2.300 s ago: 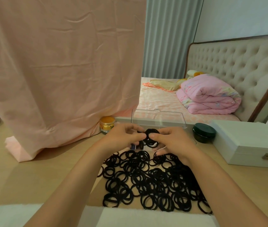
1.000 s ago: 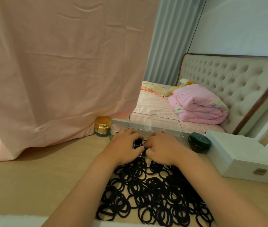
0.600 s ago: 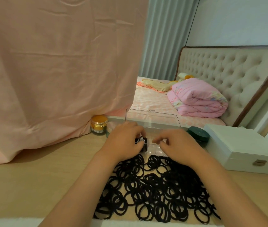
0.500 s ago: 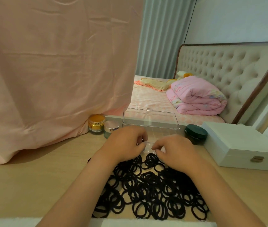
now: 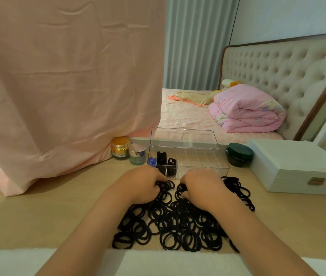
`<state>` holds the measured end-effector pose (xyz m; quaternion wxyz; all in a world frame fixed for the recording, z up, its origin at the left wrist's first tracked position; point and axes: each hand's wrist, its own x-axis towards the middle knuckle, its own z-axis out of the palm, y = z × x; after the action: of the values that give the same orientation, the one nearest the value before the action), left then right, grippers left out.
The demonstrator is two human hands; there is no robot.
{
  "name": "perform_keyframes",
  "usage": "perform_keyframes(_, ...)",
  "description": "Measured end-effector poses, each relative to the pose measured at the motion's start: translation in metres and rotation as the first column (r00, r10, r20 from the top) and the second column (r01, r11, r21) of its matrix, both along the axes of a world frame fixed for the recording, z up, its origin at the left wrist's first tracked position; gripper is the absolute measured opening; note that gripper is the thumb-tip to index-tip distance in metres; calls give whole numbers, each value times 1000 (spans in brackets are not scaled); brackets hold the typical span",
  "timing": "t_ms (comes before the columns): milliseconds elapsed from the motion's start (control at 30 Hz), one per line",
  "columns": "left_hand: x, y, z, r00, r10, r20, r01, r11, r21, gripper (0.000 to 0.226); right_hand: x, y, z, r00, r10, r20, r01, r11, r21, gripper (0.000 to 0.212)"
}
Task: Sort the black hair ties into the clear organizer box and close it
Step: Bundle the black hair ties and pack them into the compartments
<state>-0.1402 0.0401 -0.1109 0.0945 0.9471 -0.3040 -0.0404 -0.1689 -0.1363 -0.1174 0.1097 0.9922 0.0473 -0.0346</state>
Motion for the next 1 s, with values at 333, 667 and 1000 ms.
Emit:
perform_keyframes(333, 6, -1, -6, 997, -63, 55, 63, 998, -8, 27, -2, -9, 4, 996, 63, 55, -76, 956, 284, 25)
perform_keyframes(667, 12, 4, 7, 935, 13, -355, -239, 762, -602, 4, -18, -30, 46, 992, -10, -127, 126, 211, 969, 24)
perform_keyframes(1000, 13, -4, 4, 780, -109, -617, -441, 603, -664, 24, -17, 2, 32, 991, -70, -110, 103, -88, 991, 21)
